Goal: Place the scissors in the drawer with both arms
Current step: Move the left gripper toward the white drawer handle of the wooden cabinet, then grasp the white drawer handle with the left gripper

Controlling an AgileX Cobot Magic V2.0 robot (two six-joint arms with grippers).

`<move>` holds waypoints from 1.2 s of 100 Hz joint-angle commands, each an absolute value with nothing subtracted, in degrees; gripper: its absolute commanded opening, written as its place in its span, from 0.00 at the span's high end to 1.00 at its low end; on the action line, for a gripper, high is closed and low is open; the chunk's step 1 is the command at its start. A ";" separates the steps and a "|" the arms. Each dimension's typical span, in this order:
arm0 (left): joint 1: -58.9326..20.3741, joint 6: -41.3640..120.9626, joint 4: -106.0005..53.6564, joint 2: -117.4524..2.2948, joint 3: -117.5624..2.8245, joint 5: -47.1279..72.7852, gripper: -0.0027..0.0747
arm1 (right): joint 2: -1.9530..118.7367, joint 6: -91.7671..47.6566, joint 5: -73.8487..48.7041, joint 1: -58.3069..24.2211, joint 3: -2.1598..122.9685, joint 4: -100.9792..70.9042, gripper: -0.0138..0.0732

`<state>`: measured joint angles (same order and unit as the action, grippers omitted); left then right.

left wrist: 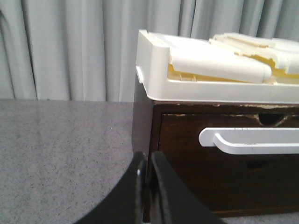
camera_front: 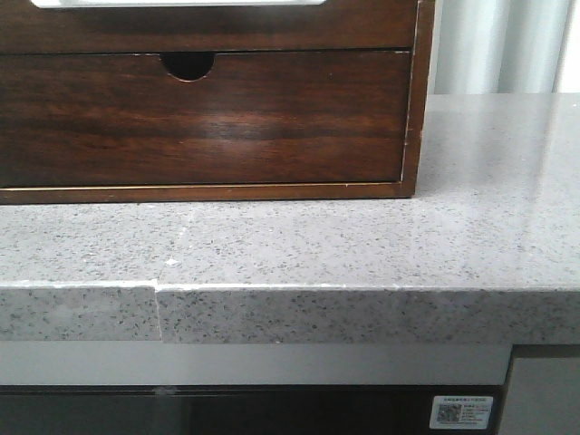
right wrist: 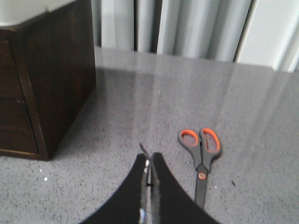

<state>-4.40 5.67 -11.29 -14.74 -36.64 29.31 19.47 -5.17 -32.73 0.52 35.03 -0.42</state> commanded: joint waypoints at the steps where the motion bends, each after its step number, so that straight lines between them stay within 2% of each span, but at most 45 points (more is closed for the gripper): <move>1: -4.68 6.29 -11.62 -18.16 -39.86 27.72 0.99 | 21.81 -5.13 -30.22 0.53 37.44 0.63 0.92; 71: -4.68 6.29 -11.62 -19.42 -39.86 27.81 0.99 | 22.03 -5.13 -28.76 0.53 37.44 0.63 0.92; 76: -4.68 6.29 -11.43 -19.42 -39.67 27.84 0.99 | 22.03 -5.13 -28.76 0.53 37.44 0.63 0.90; 82: -4.68 6.29 -10.90 -19.42 -39.52 27.41 0.98 | 22.03 -5.13 -28.76 0.53 37.44 0.68 0.81; 84: -4.68 6.29 -10.46 -19.42 -39.52 27.41 0.97 | 22.03 -5.13 -28.76 0.53 37.44 0.80 0.78; 91: -4.68 6.29 -8.22 -19.42 -39.52 27.98 0.85 | 22.03 -5.13 -28.76 0.53 37.44 1.91 0.58; 94: -4.68 6.29 -7.15 -19.42 -39.52 27.98 0.76 | 22.03 -5.13 -28.76 0.53 37.44 2.49 0.49; 96: -4.68 6.29 -6.39 -19.42 -39.52 27.88 0.72 | 22.03 -5.13 -28.76 0.53 37.44 3.00 0.45; 102: -4.68 6.29 -5.68 -19.42 -39.52 27.78 0.51 | 22.03 -5.13 -28.76 0.53 37.44 3.68 0.35; 108: -4.68 6.29 -5.70 -19.42 -39.52 27.78 0.33 | 22.03 -5.13 -28.76 0.53 37.44 3.68 0.30; 111: -4.68 6.29 -5.70 -19.42 -39.52 27.62 0.27 | 22.03 -5.13 -28.76 0.53 37.44 3.68 0.30; 115: -4.68 6.29 -5.85 -19.42 -39.52 27.52 0.21 | 22.03 -5.13 -28.76 0.53 37.44 3.68 0.31; 120: -4.68 6.29 -6.28 -19.42 -39.52 27.64 0.20 | 22.03 -5.13 -28.76 0.53 37.44 3.68 0.31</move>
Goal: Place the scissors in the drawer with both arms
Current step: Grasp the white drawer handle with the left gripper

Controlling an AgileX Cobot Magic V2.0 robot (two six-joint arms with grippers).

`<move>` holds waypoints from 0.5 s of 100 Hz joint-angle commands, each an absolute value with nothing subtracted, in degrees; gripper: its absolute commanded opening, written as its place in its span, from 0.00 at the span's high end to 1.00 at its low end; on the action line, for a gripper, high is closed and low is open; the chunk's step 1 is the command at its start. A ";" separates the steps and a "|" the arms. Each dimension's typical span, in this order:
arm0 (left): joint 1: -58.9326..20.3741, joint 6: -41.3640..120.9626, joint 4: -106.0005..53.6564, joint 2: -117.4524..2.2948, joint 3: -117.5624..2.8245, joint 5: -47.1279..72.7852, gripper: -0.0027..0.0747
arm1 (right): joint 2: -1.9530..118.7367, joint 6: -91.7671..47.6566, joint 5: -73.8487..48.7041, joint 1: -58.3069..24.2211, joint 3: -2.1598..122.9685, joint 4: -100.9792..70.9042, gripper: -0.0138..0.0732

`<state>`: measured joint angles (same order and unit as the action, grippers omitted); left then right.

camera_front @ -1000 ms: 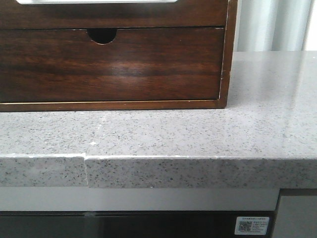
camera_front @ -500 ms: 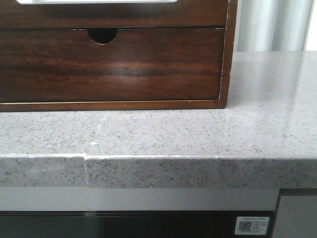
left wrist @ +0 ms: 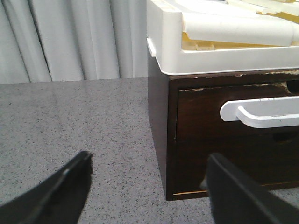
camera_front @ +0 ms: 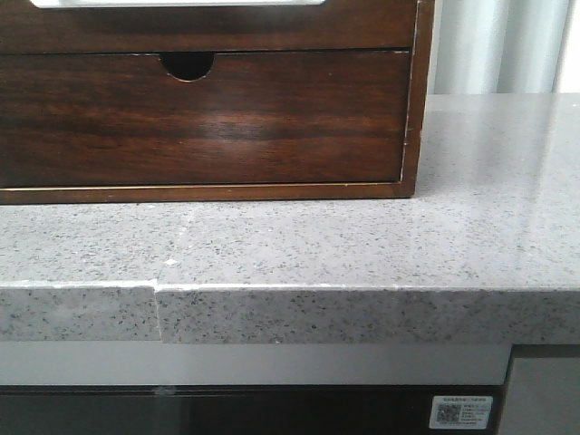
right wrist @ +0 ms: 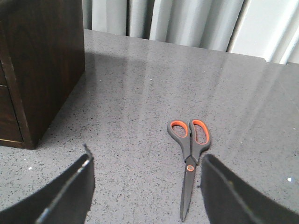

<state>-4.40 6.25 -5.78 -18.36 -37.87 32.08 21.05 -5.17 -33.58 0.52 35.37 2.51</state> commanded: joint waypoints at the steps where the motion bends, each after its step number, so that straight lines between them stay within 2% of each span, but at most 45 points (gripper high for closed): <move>1: -4.68 6.29 -6.28 -19.42 -39.52 27.76 0.20 | 22.03 -5.13 -28.76 0.53 37.44 3.68 0.31; 24: -4.68 6.29 -8.94 -19.42 -39.52 27.18 0.26 | 22.03 -5.13 -28.76 0.53 37.44 3.68 0.31; 50: -4.68 6.29 -36.02 -19.53 -35.91 20.62 0.34 | 22.03 -5.13 -28.76 0.53 37.44 3.44 0.31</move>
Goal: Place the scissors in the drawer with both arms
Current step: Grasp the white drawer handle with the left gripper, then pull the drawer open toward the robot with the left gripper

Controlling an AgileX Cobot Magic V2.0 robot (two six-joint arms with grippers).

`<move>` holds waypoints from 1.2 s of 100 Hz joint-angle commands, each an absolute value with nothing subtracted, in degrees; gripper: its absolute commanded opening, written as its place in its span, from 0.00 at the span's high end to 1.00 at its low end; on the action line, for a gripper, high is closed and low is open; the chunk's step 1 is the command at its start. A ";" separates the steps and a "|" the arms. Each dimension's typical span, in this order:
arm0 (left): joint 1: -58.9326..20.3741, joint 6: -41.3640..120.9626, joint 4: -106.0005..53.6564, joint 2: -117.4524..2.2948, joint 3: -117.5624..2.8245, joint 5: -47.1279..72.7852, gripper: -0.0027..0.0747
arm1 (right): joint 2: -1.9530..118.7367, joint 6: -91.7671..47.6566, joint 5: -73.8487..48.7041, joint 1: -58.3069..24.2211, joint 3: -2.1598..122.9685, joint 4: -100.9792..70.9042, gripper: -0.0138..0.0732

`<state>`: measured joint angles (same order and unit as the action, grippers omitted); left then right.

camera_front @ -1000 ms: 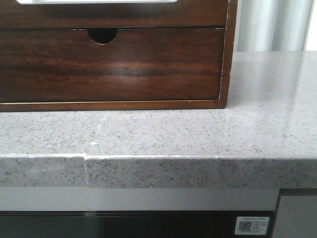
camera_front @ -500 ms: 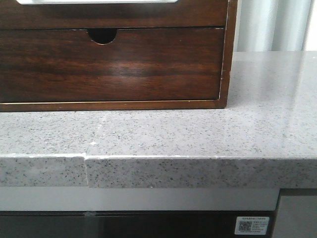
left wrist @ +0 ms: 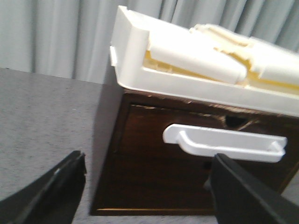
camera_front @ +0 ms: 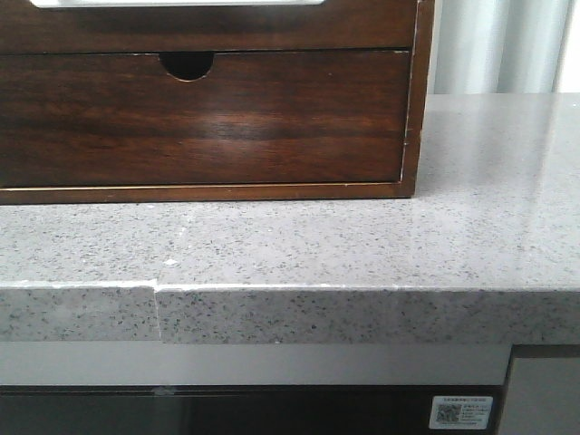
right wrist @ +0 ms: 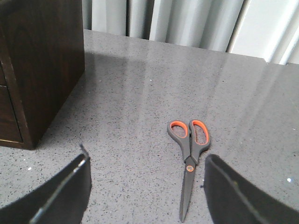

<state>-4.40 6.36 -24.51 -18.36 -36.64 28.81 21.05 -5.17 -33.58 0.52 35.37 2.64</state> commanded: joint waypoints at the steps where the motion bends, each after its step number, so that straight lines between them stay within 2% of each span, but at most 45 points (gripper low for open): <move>1: -4.68 6.29 -36.73 -19.53 -35.64 19.89 0.35 | 22.03 -5.13 -28.76 0.53 37.44 3.44 0.31; 19: -4.68 6.29 -51.65 -19.81 -28.97 16.19 0.36 | 22.03 -5.13 -28.76 0.53 37.44 3.35 0.31; 56: -4.88 7.27 -60.74 -30.89 -28.13 18.97 0.36 | 22.03 -5.13 -28.76 0.53 37.44 0.86 0.31; 103: -4.88 47.08 -106.77 -48.59 -28.13 34.58 0.36 | 22.03 -5.13 -28.76 0.53 37.44 0.86 0.31; 120: -4.88 48.52 -107.07 -55.71 -31.08 42.37 0.36 | 22.03 -5.13 -28.76 0.53 37.44 0.86 0.31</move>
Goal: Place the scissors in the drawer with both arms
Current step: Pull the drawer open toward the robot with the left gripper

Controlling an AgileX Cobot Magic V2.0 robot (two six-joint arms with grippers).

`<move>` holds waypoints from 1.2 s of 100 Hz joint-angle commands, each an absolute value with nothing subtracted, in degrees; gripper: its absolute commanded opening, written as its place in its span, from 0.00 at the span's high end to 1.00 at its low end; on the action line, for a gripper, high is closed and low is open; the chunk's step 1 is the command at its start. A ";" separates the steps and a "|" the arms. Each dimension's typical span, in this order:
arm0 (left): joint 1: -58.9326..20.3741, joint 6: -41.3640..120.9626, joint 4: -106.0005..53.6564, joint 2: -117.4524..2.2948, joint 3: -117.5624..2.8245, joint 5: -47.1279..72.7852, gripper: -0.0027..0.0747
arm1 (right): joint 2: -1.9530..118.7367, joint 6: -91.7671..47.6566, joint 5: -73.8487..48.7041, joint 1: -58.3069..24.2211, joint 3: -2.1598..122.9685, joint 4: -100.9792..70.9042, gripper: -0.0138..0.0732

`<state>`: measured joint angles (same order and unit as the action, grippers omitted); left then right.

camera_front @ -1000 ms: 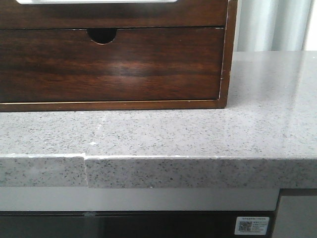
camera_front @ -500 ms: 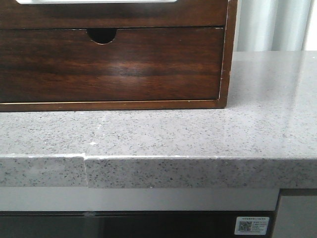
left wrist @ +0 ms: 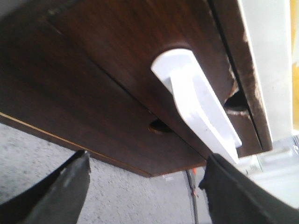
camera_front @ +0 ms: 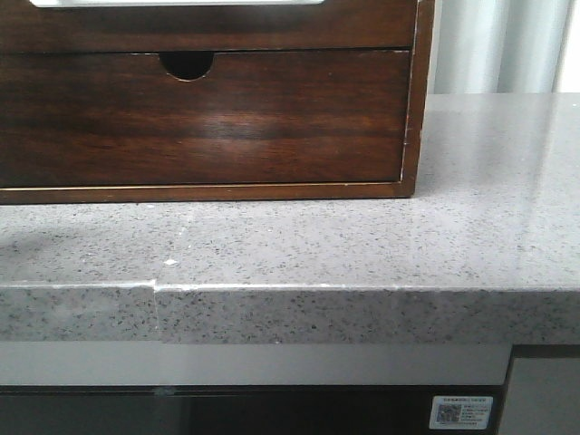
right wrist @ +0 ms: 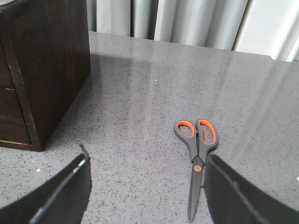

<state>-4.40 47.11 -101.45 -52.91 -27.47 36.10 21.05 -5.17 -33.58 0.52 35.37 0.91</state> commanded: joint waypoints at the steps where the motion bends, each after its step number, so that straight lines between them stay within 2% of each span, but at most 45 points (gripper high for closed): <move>1: -4.88 48.52 -107.07 -55.99 -31.26 42.66 0.36 | 22.03 -5.13 -28.76 0.53 37.44 0.86 0.31; 19: -4.88 49.79 -107.07 -62.12 -36.16 47.82 0.36 | 22.03 -5.13 -28.76 0.53 37.44 0.86 0.31; 76: -4.88 50.00 -107.07 -73.98 -46.41 52.89 0.36 | 22.03 -5.13 -28.76 0.53 37.44 0.86 0.31; 86: -4.88 50.00 -107.07 -74.67 -46.78 53.89 0.45 | 22.03 -5.13 -28.76 0.53 37.44 0.86 0.31; 103: -4.88 50.00 -107.07 -74.78 -46.78 54.25 0.66 | 22.03 -5.13 -28.76 0.53 37.44 0.86 0.31; 120: -4.88 50.00 -106.74 -74.78 -46.78 56.01 0.79 | 22.03 -5.13 -28.76 0.53 37.44 0.86 0.31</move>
